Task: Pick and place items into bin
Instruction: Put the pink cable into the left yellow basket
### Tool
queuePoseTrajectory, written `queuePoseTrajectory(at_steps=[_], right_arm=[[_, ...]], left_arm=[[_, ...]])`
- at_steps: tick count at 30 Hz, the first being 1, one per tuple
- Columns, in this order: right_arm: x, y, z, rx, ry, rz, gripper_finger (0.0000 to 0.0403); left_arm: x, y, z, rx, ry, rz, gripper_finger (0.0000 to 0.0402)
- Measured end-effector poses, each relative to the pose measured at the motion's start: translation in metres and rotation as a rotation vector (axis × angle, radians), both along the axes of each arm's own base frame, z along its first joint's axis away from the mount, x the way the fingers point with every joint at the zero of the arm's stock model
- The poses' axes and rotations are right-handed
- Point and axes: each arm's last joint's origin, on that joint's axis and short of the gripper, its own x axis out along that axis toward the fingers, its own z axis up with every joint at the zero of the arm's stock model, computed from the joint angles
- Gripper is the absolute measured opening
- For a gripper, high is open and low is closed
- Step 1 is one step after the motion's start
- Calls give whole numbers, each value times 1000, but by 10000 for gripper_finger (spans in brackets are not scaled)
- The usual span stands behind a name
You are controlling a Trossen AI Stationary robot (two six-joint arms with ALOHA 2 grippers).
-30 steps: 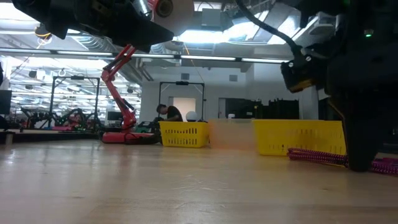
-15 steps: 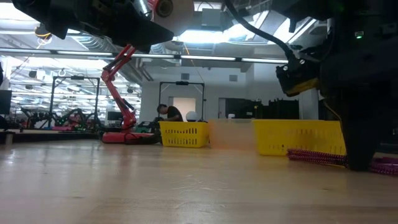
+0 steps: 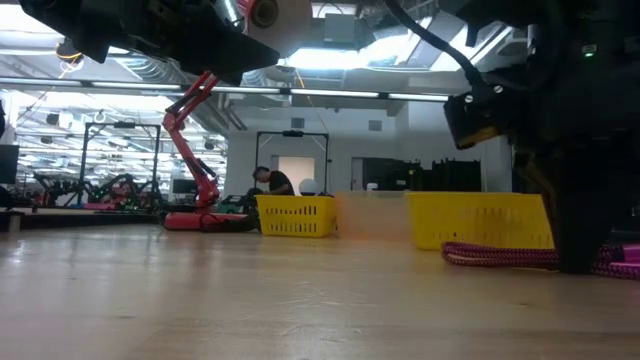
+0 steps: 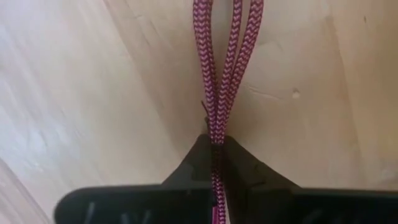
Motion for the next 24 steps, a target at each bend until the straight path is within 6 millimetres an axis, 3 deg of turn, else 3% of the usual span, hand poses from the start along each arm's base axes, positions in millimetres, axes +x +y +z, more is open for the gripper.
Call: queuePoseTrajectory(at_steps=[4, 9, 20, 24], right_arm=[[5, 3, 12, 7, -35, 97, 2], [10, 3, 46, 17, -166, 215, 1], [-9, -15, 109, -168, -413, 342, 0], [-18, -25, 111, -185, -531, 359, 0]], left_arm=[[0, 0, 0, 0, 0, 0, 2], [-1, 0, 0, 1, 9, -1, 5], [-21, -7, 13, 4, 32, -42, 3], [-29, -7, 4, 30, 33, -54, 1]])
